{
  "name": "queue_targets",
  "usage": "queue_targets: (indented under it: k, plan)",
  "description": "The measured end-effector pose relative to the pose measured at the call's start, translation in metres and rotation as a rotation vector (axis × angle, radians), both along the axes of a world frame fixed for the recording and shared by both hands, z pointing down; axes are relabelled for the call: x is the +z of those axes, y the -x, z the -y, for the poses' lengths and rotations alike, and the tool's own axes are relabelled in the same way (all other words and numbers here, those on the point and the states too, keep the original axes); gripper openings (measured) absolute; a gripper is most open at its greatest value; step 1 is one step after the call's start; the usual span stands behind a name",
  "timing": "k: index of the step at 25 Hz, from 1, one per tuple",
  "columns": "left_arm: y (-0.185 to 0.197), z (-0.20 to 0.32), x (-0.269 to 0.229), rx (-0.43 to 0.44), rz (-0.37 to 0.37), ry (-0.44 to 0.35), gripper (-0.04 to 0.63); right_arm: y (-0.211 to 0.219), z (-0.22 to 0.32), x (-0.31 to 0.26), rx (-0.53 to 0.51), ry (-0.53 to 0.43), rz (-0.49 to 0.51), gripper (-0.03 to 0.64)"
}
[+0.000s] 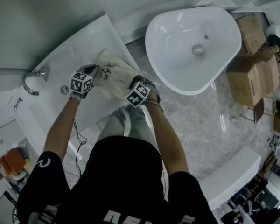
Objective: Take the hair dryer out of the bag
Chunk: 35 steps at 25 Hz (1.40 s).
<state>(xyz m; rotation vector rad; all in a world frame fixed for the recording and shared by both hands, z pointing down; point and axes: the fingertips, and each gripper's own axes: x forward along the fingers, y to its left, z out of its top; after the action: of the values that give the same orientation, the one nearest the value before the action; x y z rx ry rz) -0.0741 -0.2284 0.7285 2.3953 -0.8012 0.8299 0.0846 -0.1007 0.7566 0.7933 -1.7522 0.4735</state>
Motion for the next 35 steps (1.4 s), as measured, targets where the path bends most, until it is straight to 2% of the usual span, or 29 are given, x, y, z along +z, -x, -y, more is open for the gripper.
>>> queue_targets:
  k: [5,9,15,18,21,24,29,32,35]
  plan:
    - [0.001,-0.001,-0.004,-0.004,0.015,-0.02,0.002,-0.003,-0.008,-0.018,0.002,-0.023,0.054,0.161]
    - [0.002,-0.004,-0.007,-0.018,0.051,-0.067,0.002,-0.008,-0.019,-0.037,0.009,-0.044,0.08,0.158]
    - [0.009,0.003,-0.015,-0.084,0.093,-0.132,0.002,-0.023,-0.032,-0.065,0.031,-0.091,0.112,0.152]
    - [0.008,0.006,-0.022,-0.11,0.107,-0.16,0.002,-0.028,-0.035,-0.062,0.029,-0.1,0.101,0.152]
    - [0.005,0.002,-0.02,-0.127,0.095,-0.142,0.002,-0.034,-0.037,-0.033,0.006,-0.082,0.039,0.155]
    - [0.006,-0.002,-0.014,-0.15,0.09,-0.11,0.002,-0.036,-0.035,-0.023,0.011,-0.045,0.019,0.163]
    - [0.009,-0.003,-0.013,-0.158,0.077,-0.093,0.002,-0.036,-0.023,-0.028,-0.027,-0.096,-0.085,0.215]
    - [0.008,-0.003,-0.014,-0.154,0.071,-0.086,0.002,-0.033,-0.02,-0.025,-0.06,-0.103,-0.097,0.23]
    - [0.008,-0.002,-0.014,-0.155,0.063,-0.076,0.002,-0.031,-0.024,-0.014,-0.093,-0.038,-0.076,0.208]
